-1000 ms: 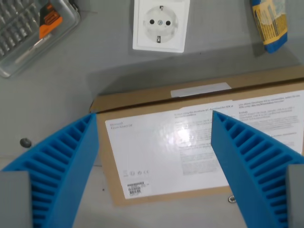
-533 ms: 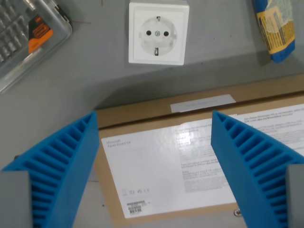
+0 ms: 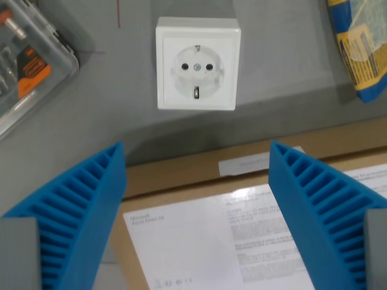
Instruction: Move above the white socket
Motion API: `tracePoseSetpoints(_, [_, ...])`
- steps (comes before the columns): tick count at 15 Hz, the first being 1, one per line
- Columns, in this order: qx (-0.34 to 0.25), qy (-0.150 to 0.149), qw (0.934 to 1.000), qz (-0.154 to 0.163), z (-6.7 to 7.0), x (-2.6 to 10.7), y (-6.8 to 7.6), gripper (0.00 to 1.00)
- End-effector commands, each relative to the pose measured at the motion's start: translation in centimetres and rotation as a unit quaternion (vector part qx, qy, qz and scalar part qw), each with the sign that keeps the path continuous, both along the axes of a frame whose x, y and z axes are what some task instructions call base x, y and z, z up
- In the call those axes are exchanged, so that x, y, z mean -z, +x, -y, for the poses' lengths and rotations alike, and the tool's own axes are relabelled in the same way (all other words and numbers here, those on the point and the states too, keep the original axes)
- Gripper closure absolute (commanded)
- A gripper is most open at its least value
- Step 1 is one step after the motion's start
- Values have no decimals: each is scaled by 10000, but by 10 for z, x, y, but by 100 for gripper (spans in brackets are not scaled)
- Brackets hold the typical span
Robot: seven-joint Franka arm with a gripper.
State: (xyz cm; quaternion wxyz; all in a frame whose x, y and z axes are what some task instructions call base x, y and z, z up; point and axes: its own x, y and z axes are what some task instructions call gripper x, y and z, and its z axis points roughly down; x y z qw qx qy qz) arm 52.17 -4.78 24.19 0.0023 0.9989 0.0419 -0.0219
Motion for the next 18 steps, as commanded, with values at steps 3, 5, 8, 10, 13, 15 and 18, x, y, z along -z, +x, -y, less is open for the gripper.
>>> tracePoseSetpoints(3, [303, 134, 9988, 360, 2, 17, 3, 0])
tracePoseSetpoints(5, [317, 143, 9988, 336, 2, 24, 6, 0])
tracePoseSetpoints(8, [347, 135, 9989, 291, 3, 32, 10, 0])
tracePoseSetpoints(10, [361, 130, 9989, 268, 3, 38, 12, 0])
tracePoseSetpoints(13, [353, 140, 9990, 230, 3, 45, 15, 0])
tracePoseSetpoints(15, [342, 151, 9991, 194, 4, 49, 17, 0])
tracePoseSetpoints(18, [338, 157, 9992, 151, 4, 53, 20, 0])
